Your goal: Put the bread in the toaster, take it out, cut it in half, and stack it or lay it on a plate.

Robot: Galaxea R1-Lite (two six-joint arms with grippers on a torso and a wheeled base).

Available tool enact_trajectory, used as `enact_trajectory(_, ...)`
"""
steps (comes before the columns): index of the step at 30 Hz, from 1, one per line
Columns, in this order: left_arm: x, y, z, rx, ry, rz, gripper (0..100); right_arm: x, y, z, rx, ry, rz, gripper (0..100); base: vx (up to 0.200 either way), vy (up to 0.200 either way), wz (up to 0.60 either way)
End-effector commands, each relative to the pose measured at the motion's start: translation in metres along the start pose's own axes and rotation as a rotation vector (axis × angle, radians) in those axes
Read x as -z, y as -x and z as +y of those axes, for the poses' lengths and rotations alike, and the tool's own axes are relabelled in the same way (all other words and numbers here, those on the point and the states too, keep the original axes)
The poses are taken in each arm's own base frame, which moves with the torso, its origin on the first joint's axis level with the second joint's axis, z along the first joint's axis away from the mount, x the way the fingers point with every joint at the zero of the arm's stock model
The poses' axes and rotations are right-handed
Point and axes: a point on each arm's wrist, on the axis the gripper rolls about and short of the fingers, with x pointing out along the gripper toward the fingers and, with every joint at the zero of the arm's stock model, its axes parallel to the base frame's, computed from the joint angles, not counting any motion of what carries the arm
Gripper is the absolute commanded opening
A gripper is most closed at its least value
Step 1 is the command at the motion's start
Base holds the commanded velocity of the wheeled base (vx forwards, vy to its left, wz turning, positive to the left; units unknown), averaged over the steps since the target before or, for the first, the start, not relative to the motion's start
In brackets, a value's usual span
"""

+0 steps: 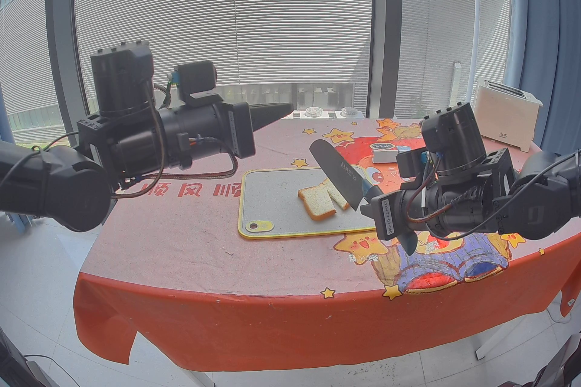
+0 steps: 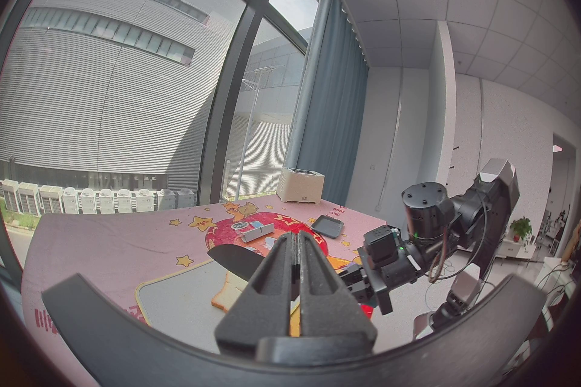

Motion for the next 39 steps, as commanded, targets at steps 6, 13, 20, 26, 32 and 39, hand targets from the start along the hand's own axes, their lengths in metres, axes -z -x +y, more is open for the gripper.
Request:
enact_trajectory(6,0.027,-0.017,0.018,-0.018,0.017,0.058,0,0.011,-0.021,-0.001,0.026,0.007,0.056,0,0.000,0.000,0.00)
enact_trajectory(13,0.031,-0.017,0.018,-0.020,0.020,0.067,0,0.012,-0.024,-0.001,0.027,0.010,0.060,0,0.000,0.000,0.00)
enact_trajectory(20,0.029,-0.019,0.017,-0.019,0.015,0.058,0,0.012,-0.030,-0.005,0.039,0.002,0.067,0,0.000,0.000,0.00)
enact_trajectory(26,0.033,-0.023,0.020,-0.020,0.019,0.069,0,0.011,-0.031,-0.005,0.040,0.002,0.067,0,0.000,0.000,0.00)
enact_trajectory(32,0.035,-0.031,0.020,-0.009,0.018,0.070,0,0.012,-0.031,-0.004,0.037,0.003,0.067,0,0.000,0.000,0.00)
enact_trajectory(39,0.032,-0.043,0.022,0.009,0.009,0.058,0,0.014,-0.031,-0.001,0.029,0.011,0.074,0,0.000,0.000,0.00)
